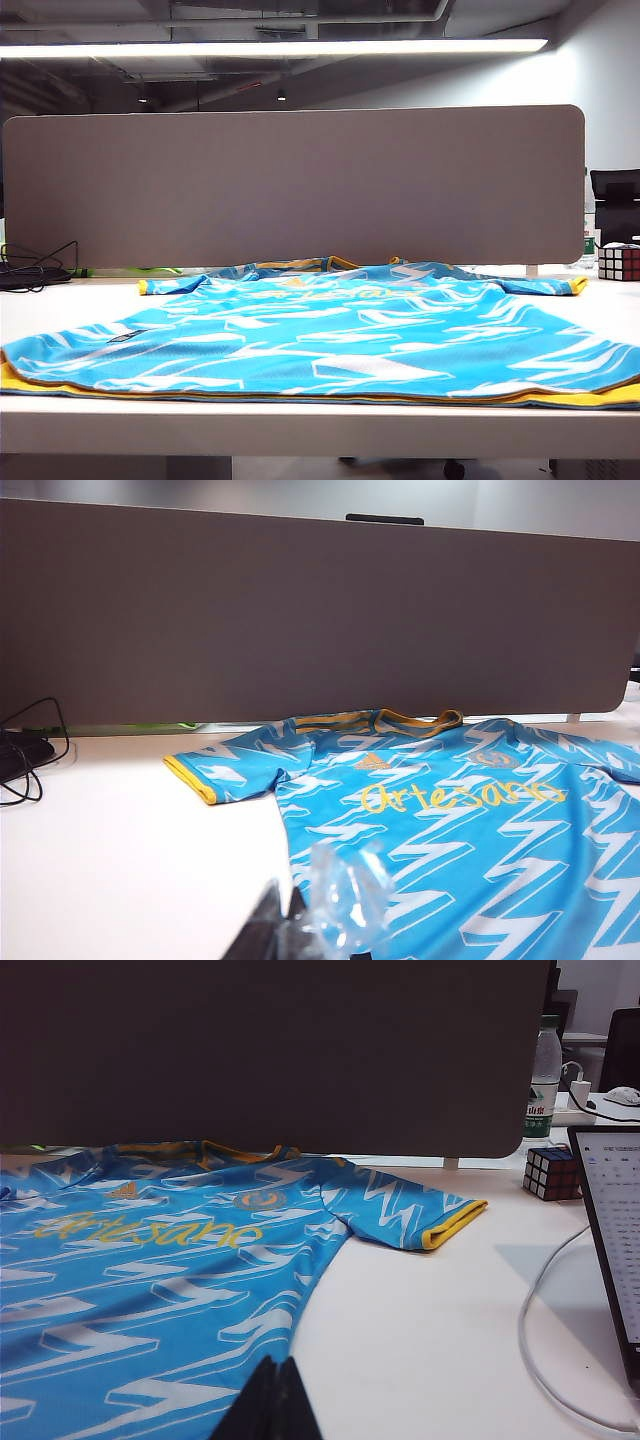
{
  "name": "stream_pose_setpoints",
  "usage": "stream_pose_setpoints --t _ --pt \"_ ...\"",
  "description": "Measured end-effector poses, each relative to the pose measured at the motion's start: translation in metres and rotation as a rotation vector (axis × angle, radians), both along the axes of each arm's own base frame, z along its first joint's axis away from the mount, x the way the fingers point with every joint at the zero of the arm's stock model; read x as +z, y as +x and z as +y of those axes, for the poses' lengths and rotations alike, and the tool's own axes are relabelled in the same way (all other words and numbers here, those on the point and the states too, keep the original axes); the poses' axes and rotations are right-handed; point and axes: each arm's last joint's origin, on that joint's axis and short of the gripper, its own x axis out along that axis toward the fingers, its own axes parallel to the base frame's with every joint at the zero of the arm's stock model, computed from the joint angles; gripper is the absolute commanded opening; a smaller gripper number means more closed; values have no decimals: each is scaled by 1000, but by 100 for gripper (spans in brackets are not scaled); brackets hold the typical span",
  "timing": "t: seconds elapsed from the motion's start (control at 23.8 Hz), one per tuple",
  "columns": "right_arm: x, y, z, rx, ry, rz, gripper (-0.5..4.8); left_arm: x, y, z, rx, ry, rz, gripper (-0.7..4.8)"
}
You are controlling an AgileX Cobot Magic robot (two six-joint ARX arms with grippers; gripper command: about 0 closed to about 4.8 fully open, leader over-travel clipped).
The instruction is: Fold the bottom side of the soccer jersey horizontally towards the center, about one-third of the way, then fold the sleeve back towards the center, creating a straight line along the edge of the the soccer jersey, and finally fold the bottom of the soccer jersey up towards the top, creating a neat rectangle.
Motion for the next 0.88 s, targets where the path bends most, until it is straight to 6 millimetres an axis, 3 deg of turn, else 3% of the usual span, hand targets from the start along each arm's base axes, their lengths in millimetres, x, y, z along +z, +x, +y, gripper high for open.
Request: stream_pose_setpoints --t 0.55,0.71,0.88 --pt "0 0 0 4 19 1 -6 0 0 0 -5 -22 4 -4" --pt "1 -1 1 36 192 28 -6 13 -3 2 10 -309 14 -4" --pt "21 -5 1 51 232 73 -6 34 -6 4 57 -368 44 -4"
